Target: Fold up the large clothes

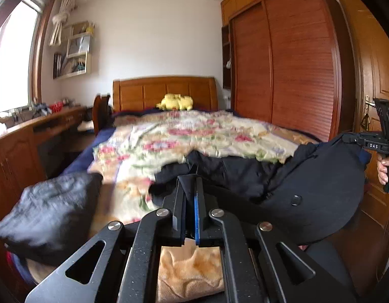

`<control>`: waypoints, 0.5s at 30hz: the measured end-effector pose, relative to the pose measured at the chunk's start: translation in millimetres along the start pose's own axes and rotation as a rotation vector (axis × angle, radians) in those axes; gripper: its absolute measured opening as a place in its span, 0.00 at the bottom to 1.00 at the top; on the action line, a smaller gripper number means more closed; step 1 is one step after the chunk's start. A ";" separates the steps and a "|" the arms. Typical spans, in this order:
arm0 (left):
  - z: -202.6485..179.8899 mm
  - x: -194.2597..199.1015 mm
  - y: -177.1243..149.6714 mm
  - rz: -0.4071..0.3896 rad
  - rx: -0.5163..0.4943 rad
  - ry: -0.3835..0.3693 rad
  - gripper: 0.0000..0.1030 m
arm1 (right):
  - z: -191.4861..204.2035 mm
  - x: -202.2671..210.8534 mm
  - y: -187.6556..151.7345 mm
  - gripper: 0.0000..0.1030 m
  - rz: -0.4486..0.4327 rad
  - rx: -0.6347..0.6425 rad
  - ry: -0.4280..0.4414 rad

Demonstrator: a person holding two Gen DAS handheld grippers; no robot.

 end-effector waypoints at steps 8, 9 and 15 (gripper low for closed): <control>11.7 34.2 40.1 -0.101 0.010 0.020 0.05 | -3.0 73.3 29.7 0.08 -0.125 0.028 0.008; 14.1 38.8 45.2 -0.118 0.012 0.027 0.05 | -4.3 80.4 33.9 0.08 -0.137 0.031 0.003; 17.9 61.8 66.4 -0.191 0.003 0.052 0.05 | -13.3 112.8 43.9 0.08 -0.197 0.032 -0.005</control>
Point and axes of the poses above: each gripper's, at about its wrist camera, not at the fingertips, and x roughly against the way its jaws point, z to its left, y to its top, the point moved 7 cm from there along -x, roughly the way its jaws point, and after that the axes turned 8 degrees about -x, right-handed, at the moved point
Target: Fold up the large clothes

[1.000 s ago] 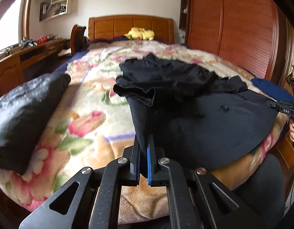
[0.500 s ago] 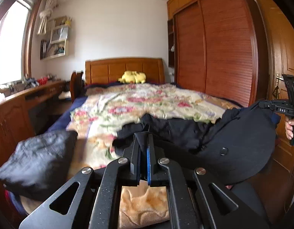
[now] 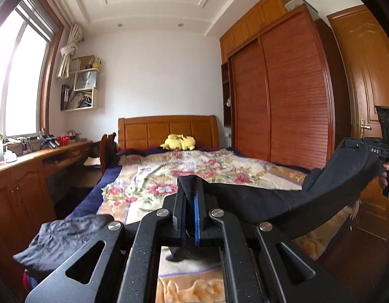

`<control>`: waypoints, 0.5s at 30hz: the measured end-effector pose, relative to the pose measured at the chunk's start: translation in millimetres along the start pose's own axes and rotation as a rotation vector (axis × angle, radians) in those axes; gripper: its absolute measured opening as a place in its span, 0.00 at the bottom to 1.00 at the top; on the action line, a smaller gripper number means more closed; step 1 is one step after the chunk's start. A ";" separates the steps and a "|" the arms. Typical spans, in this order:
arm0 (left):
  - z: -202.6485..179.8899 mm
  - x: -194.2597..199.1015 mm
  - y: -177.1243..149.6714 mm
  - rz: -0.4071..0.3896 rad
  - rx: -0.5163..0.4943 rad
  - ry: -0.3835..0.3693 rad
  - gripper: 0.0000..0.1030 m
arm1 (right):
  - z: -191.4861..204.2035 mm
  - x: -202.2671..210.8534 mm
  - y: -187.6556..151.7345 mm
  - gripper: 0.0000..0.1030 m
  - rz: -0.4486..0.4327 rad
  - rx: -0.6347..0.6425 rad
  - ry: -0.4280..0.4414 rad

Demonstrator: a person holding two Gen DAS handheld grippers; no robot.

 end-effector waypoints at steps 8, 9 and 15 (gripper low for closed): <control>6.5 -44.6 -26.8 0.090 -0.021 0.031 0.05 | 6.5 -46.3 -28.1 0.08 0.070 0.013 -0.019; 7.1 -56.7 -38.4 0.119 -0.026 0.036 0.05 | 6.0 -57.5 -34.2 0.08 0.094 0.016 -0.024; 14.2 -107.8 -87.5 0.227 -0.003 0.031 0.05 | -0.1 -110.7 -70.2 0.08 0.191 0.023 -0.051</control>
Point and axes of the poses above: each gripper's, at about its wrist camera, not at the fingertips, and x roughly against the way its jaws point, z to its left, y to its top, the point moved 7 cm from there along -x, roughly the way its jaws point, and after that the axes turned 8 degrees about -x, right-handed, at the moved point
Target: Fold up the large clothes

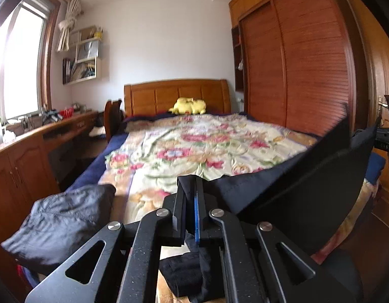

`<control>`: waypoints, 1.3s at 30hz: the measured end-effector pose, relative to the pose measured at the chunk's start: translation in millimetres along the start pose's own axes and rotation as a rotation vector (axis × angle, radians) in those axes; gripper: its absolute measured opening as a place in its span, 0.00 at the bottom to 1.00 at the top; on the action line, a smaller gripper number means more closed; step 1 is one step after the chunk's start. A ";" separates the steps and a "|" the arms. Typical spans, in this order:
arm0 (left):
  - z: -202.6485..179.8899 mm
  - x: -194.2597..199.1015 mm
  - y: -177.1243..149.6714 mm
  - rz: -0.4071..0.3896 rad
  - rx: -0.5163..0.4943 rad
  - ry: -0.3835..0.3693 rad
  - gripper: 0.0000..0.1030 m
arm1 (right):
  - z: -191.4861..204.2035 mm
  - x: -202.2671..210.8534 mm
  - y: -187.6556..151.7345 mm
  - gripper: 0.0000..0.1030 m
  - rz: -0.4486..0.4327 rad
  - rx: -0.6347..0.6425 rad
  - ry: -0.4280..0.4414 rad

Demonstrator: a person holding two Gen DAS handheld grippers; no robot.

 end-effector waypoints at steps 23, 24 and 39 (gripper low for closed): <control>30.1 -226.7 13.3 0.205 -0.032 0.019 0.05 | -15.5 -220.0 51.7 0.09 0.155 -0.014 -0.061; 28.9 -236.3 12.7 0.217 -0.041 0.027 0.05 | -15.2 -229.5 51.3 0.09 0.171 -0.018 -0.065; 25.7 -265.8 -3.9 0.300 -0.058 0.038 0.41 | -21.0 -277.7 65.4 0.64 0.207 -0.161 -0.060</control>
Point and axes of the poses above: each gripper's, at about its wrist camera, not at the fingertips, and x roughly against the way its jaws point, z to its left, y to its top, the point moved 7 cm from there along -x, roughly the way its jaws point, and after that the axes turned 8 degrees about -x, right-handed, at the moved point
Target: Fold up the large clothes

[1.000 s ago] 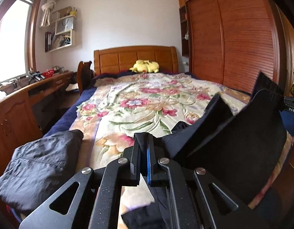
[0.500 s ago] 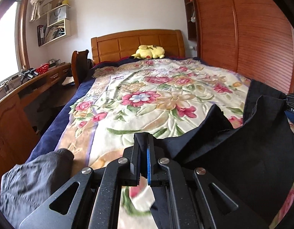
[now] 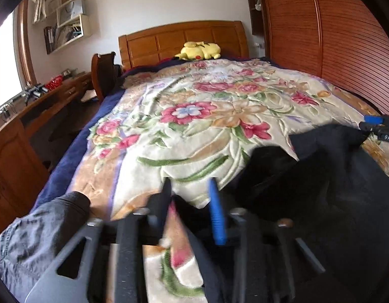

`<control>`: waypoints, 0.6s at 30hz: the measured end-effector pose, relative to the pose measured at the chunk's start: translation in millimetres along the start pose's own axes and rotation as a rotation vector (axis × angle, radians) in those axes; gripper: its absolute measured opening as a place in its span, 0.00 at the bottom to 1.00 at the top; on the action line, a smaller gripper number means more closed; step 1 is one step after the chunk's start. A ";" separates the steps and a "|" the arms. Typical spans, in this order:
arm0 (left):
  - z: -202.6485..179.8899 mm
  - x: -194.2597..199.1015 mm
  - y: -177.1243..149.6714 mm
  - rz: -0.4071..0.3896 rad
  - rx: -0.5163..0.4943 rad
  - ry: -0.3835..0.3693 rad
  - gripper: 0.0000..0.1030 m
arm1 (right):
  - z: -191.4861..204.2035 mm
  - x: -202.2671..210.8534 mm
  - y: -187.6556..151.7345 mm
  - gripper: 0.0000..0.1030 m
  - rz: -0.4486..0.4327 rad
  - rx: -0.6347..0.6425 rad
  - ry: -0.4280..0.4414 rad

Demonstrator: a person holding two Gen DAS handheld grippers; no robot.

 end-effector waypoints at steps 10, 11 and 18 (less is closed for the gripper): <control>-15.6 16.9 -17.0 -0.002 0.009 -0.117 0.78 | -3.4 -20.7 -23.2 0.65 0.158 0.050 -0.025; -18.4 18.9 -19.4 -0.004 0.007 -0.117 0.78 | -5.1 -24.5 -24.6 0.65 0.173 0.043 -0.024; -31.6 39.4 -41.0 -0.009 0.010 -0.119 0.78 | -8.7 -57.6 -34.5 0.65 0.287 0.049 -0.036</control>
Point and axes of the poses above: each gripper's, at about its wrist camera, not at the fingertips, and x roughly against the way its jaws point, z to its left, y to its top, the point moved 7 cm from there along -x, roughly the way its jaws point, and after that the axes turned 8 degrees about -x, right-handed, at the moved point
